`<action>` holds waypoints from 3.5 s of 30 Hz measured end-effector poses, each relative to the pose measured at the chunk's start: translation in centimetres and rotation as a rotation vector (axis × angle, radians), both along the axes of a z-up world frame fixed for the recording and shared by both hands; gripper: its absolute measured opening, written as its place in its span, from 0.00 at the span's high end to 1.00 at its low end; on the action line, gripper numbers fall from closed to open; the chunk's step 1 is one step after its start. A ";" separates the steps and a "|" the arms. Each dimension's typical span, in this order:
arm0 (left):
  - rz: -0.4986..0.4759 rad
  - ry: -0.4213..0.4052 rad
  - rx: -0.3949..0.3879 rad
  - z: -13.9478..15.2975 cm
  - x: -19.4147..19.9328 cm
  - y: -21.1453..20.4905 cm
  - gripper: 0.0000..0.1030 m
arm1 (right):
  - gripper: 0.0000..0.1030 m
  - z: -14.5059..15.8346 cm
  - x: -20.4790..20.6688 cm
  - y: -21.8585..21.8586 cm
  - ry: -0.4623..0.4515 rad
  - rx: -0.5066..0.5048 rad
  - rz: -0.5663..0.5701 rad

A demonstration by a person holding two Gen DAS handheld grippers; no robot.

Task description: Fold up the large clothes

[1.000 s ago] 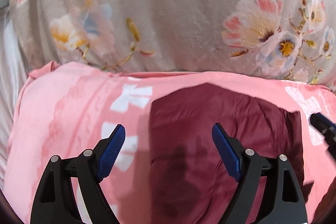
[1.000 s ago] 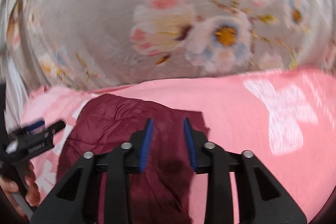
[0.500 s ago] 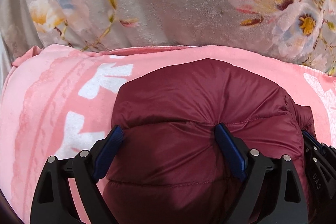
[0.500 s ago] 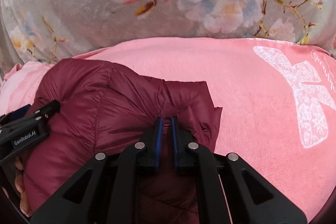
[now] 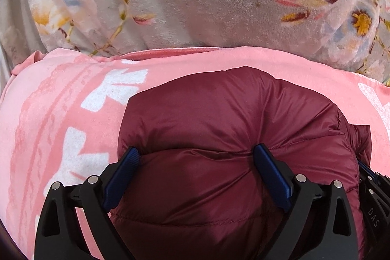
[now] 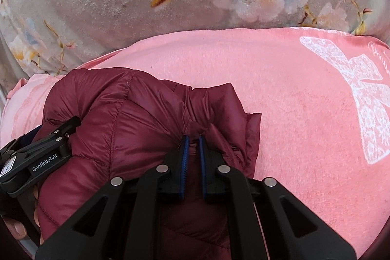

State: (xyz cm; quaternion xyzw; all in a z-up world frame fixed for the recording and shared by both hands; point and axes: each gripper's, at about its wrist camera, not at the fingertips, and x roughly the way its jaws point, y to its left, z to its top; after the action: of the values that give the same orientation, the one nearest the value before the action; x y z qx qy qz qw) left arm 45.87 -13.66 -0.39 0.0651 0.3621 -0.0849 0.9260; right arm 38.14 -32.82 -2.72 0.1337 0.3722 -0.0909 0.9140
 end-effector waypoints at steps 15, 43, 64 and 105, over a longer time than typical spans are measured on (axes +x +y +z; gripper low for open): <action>-0.004 0.034 -0.011 1.8 -2.7 2.5 0.09 | 0.89 3.8 -3.9 -0.8 -0.029 -0.039 -0.026; 0.009 0.144 -0.106 -3.2 -15.7 10.3 0.05 | 0.85 0.9 -14.3 6.0 0.127 -0.198 0.025; -0.015 0.013 0.068 -2.9 -27.9 8.6 0.06 | 0.23 1.6 -28.8 6.9 0.089 -0.121 -0.039; 0.028 0.013 0.188 -4.4 -37.5 7.2 0.10 | 0.13 1.6 -36.9 11.9 0.085 -0.211 -0.020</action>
State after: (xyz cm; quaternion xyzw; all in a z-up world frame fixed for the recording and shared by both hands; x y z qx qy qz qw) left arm 8.34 -6.48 -4.78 0.1459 0.3754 -0.0381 0.9145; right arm 1.27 -20.90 -1.16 0.0365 0.3975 -0.1444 0.9054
